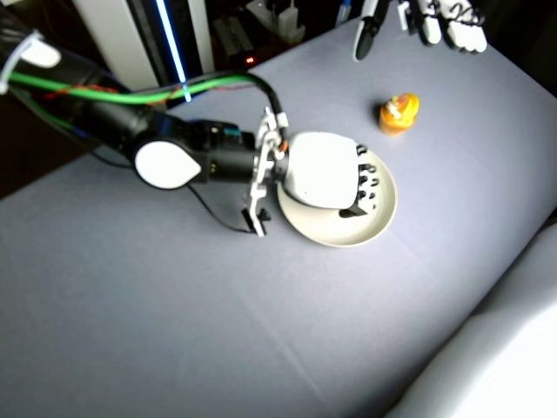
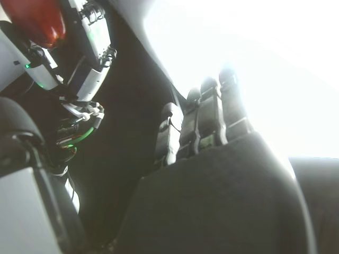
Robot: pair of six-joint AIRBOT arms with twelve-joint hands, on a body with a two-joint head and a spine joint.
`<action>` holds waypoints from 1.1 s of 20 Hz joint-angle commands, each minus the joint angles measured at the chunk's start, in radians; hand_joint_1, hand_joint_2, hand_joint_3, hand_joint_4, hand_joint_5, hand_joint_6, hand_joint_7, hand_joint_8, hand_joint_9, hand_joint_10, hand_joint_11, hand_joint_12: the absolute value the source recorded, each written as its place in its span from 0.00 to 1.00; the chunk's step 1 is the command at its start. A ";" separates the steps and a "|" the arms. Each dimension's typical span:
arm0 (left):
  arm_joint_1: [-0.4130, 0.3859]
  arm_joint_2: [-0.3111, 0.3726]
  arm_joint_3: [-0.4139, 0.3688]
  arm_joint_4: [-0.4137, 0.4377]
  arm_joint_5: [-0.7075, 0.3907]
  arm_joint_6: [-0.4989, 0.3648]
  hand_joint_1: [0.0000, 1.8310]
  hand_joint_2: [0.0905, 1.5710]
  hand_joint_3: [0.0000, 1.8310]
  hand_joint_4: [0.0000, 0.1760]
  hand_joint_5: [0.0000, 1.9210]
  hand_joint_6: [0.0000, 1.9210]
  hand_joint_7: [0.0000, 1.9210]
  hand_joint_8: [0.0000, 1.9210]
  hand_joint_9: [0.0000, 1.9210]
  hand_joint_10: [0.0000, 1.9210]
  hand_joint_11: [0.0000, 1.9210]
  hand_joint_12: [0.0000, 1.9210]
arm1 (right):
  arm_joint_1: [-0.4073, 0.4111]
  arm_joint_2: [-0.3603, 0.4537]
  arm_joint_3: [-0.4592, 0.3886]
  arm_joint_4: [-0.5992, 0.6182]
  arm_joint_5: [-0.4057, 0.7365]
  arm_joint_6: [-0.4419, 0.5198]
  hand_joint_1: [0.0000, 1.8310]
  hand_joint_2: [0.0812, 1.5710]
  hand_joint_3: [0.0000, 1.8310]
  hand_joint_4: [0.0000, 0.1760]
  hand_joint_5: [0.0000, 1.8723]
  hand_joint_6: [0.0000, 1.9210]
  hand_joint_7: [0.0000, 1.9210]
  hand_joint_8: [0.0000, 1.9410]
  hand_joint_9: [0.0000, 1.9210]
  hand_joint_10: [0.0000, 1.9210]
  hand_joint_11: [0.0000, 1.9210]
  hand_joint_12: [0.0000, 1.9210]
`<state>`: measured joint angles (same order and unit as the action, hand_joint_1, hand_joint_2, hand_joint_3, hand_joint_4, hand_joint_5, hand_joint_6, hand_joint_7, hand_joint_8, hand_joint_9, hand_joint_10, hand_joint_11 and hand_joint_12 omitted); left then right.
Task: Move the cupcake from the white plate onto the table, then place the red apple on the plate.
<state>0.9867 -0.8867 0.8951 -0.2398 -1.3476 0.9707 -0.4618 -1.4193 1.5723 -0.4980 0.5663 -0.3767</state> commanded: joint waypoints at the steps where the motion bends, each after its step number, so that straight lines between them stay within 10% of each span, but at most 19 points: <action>1: -0.011 0.002 0.003 0.010 -0.132 -0.003 0.48 0.51 0.00 0.82 0.01 0.00 0.00 0.00 0.00 0.00 0.01 0.04 | 0.009 0.002 -0.005 0.040 0.101 0.007 0.60 0.58 0.00 0.00 0.46 0.00 0.48 0.12 0.37 0.35 0.17 0.75; 3: -0.011 0.001 0.003 0.010 -0.134 -0.006 0.47 0.51 0.00 0.96 0.01 0.00 0.00 0.00 0.00 0.00 0.02 0.05 | 0.003 0.002 -0.006 0.047 0.098 0.007 0.61 0.58 0.00 0.00 0.45 0.00 0.48 0.13 0.34 0.44 0.20 0.75; 6: -0.011 -0.001 0.003 0.010 -0.135 -0.010 0.47 0.50 0.00 0.91 0.01 0.00 0.01 0.00 0.00 0.00 0.03 0.05 | -0.006 0.002 -0.006 0.050 0.091 0.007 0.61 0.58 0.00 0.00 0.45 0.00 0.45 0.15 0.31 0.50 0.20 0.76; 10: -0.011 -0.001 0.001 0.009 -0.142 -0.011 0.45 0.51 0.00 0.99 0.00 0.00 0.00 0.00 0.00 0.00 0.02 0.05 | -0.015 0.007 -0.011 0.053 0.091 0.015 0.62 0.61 0.00 0.00 0.41 0.00 0.39 0.00 0.36 0.10 0.17 0.54; 22: -0.008 -0.001 -0.003 0.008 -0.153 -0.012 0.46 0.51 0.00 0.96 0.01 0.00 0.01 0.00 0.00 0.00 0.00 0.06 | -0.035 0.048 -0.033 0.072 0.095 0.015 0.59 0.59 0.00 0.00 0.26 0.00 0.20 0.00 0.19 0.00 0.00 0.43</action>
<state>0.9867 -0.8871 0.8948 -0.2440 -1.3701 0.9634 -0.4980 -1.3766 1.5391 -0.4545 0.5587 -0.3630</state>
